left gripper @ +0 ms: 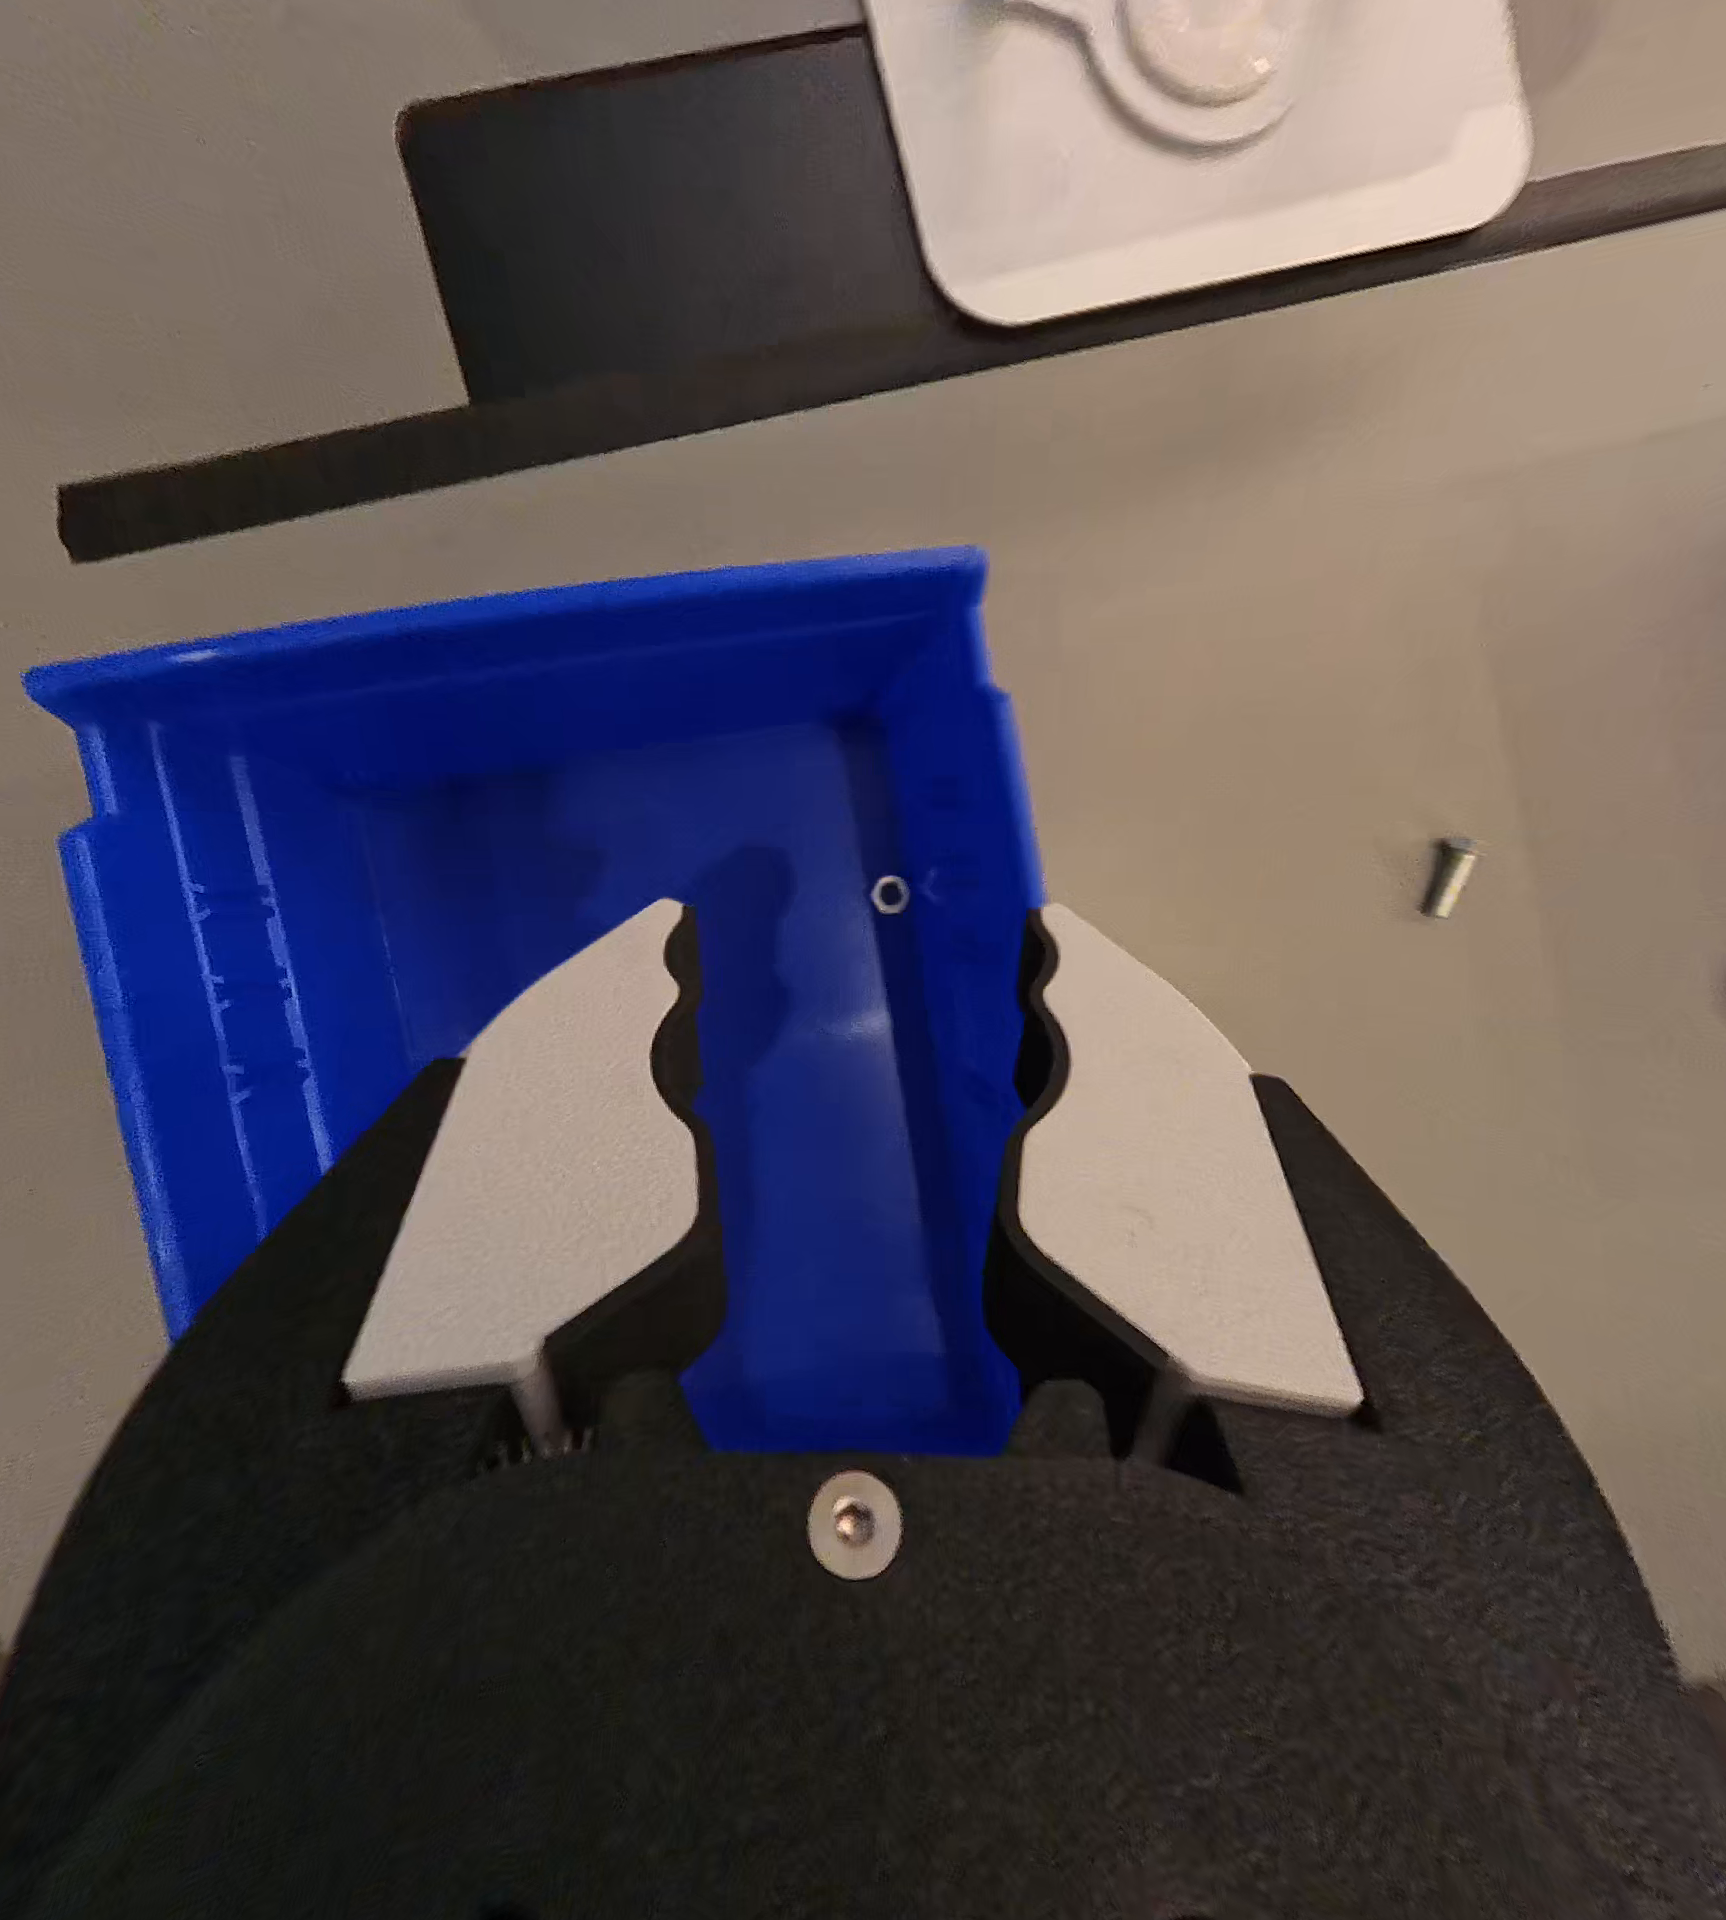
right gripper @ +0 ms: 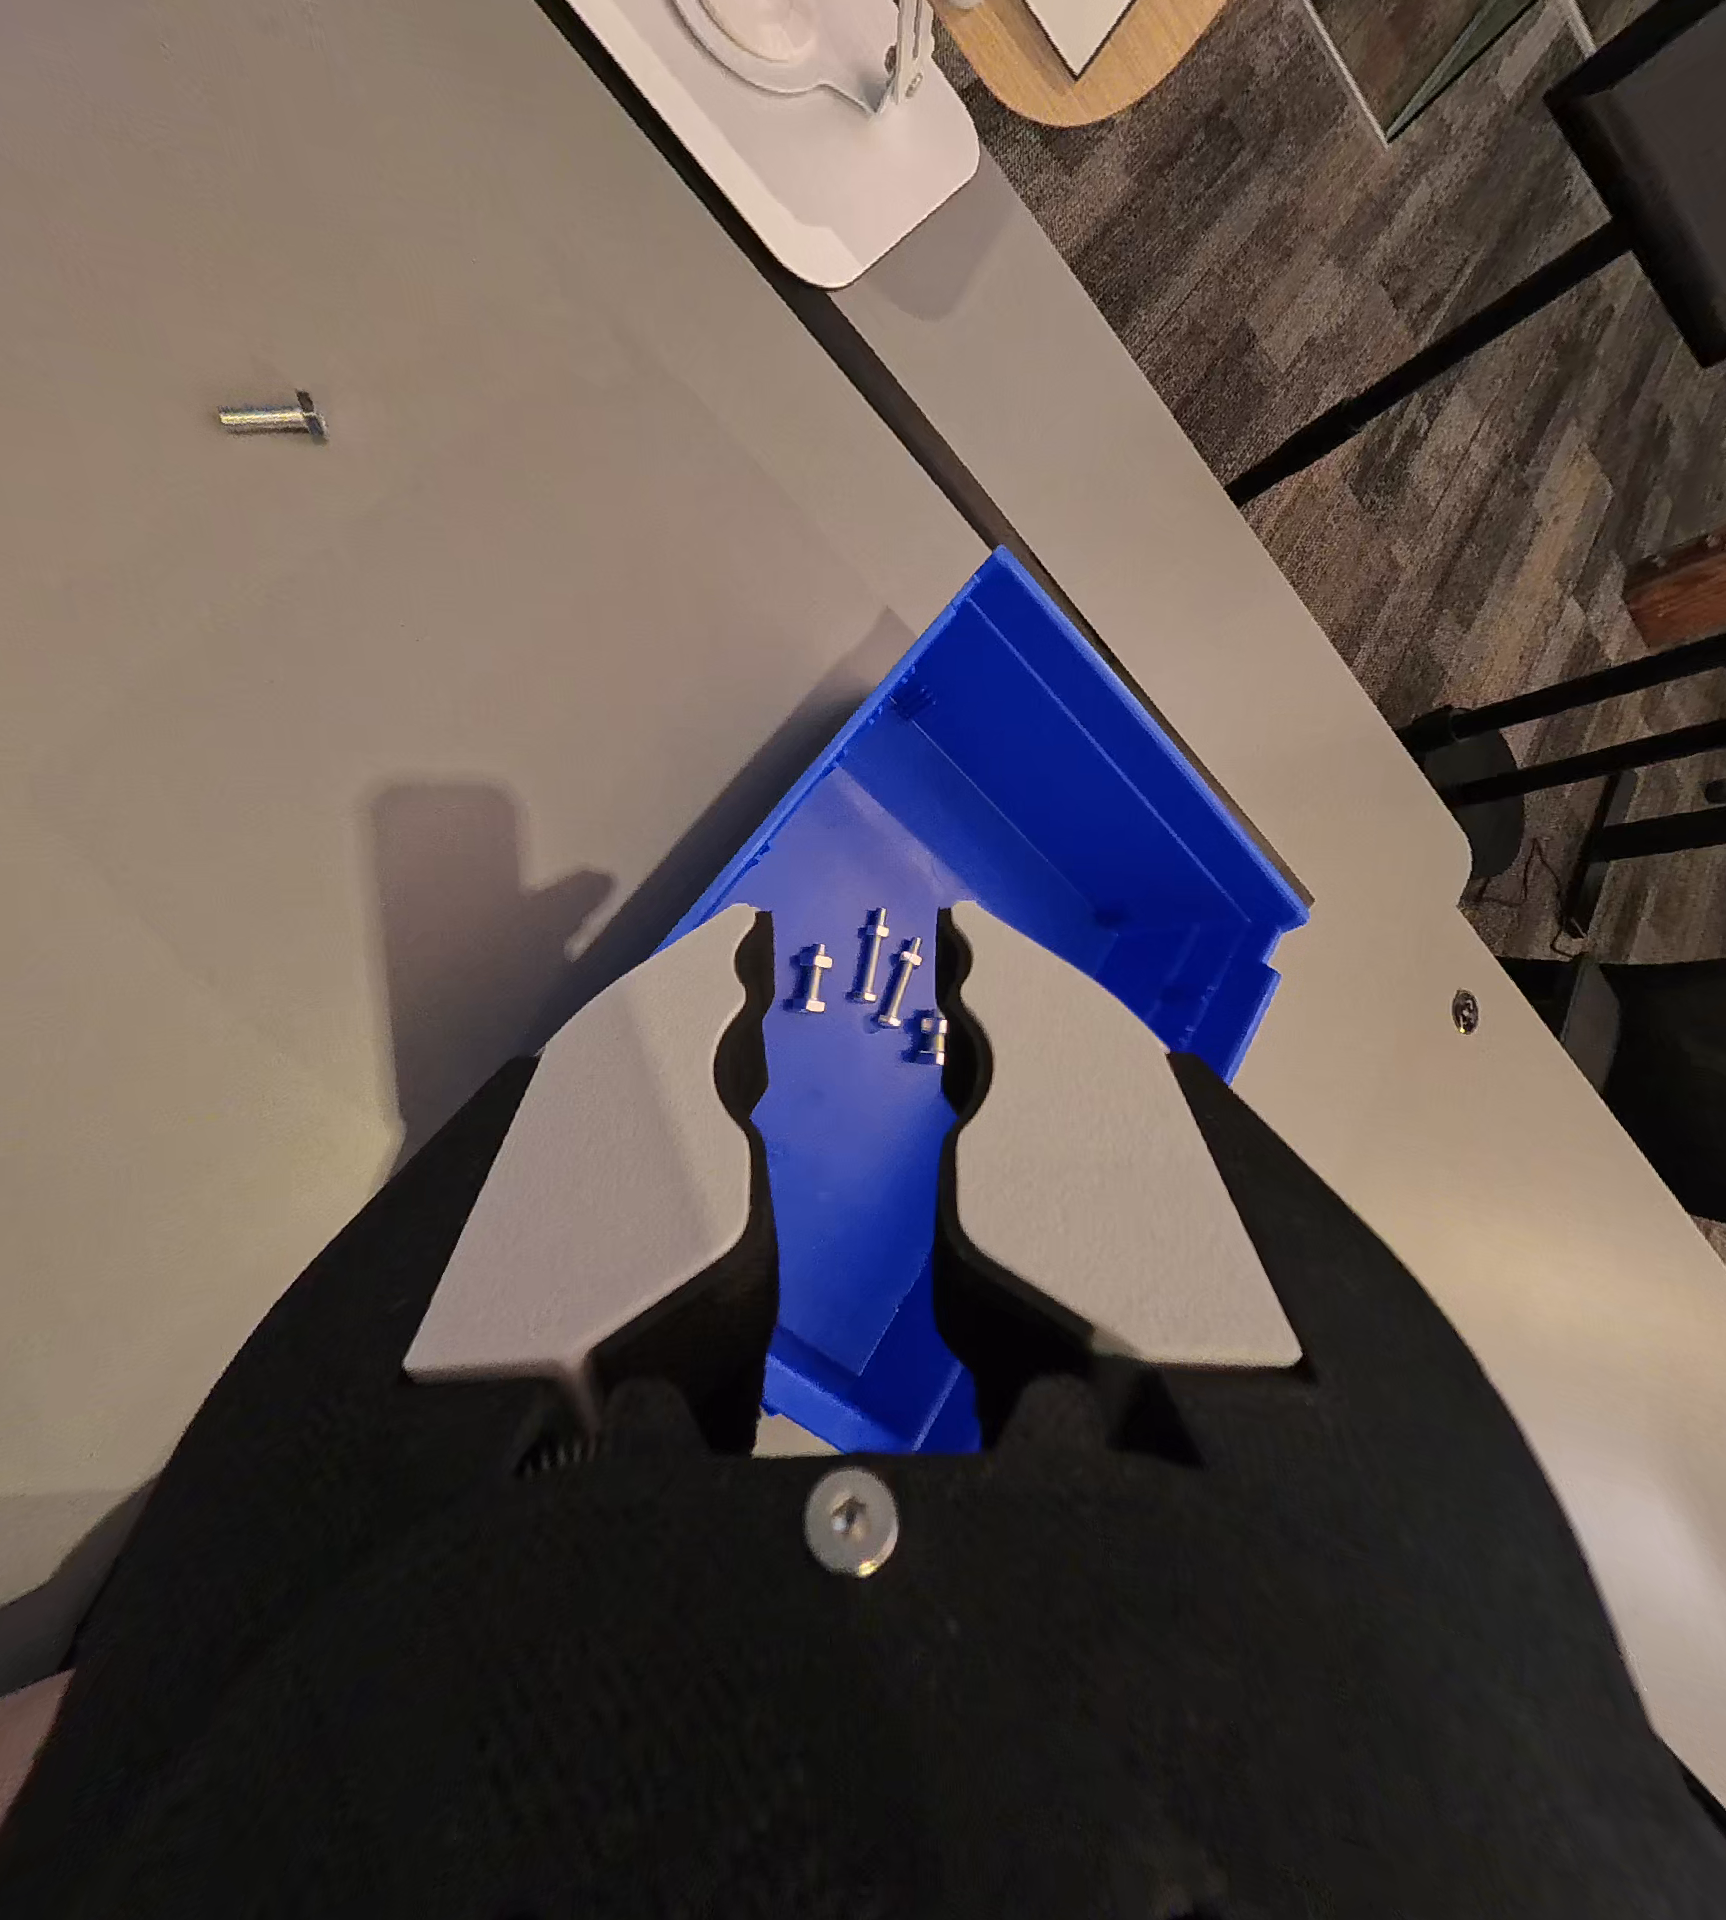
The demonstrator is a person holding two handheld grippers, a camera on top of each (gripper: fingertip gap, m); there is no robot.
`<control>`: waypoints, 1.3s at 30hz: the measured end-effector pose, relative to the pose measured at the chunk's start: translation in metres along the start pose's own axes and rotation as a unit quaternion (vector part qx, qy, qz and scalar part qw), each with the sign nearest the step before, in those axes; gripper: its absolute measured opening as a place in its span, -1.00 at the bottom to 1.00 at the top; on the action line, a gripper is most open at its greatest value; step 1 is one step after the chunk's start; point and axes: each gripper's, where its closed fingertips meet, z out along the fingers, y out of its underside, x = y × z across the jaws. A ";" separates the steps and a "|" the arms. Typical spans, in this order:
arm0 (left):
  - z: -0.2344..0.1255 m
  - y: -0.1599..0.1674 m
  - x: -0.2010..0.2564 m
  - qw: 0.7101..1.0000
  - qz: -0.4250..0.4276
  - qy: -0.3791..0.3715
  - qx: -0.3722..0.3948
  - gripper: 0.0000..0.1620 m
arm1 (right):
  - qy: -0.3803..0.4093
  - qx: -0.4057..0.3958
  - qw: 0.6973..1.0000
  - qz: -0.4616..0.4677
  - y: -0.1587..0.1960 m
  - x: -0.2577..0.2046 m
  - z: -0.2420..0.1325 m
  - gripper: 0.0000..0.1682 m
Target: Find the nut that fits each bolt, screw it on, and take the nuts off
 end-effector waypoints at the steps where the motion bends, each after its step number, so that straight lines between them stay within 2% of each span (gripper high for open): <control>1: 0.009 0.004 -0.006 1.000 -0.004 -0.001 0.005 -0.26 | 0.001 -0.001 1.000 0.002 0.000 0.000 0.000 -0.63; 6: 0.042 0.027 -0.037 0.999 0.006 -0.036 -0.019 -0.28 | 0.003 -0.009 1.000 0.011 0.004 0.001 0.002 -0.63; 17: 0.096 0.061 -0.030 0.997 -0.021 0.025 -0.065 -0.27 | -0.001 -0.046 0.999 0.001 0.002 -0.006 0.023 -0.63; 23: 0.106 0.064 -0.016 0.994 -0.032 0.063 -0.079 -0.27 | -0.003 -0.055 0.999 -0.002 0.003 -0.008 0.028 -0.63; 36: 0.120 0.062 -0.017 0.996 -0.026 0.031 -0.085 -0.29 | -0.006 -0.059 0.998 -0.010 0.003 -0.011 0.030 -0.63; 39: 0.123 0.063 -0.021 0.995 -0.023 0.016 -0.091 -0.24 | -0.008 -0.061 0.998 -0.012 0.003 -0.012 0.030 -0.63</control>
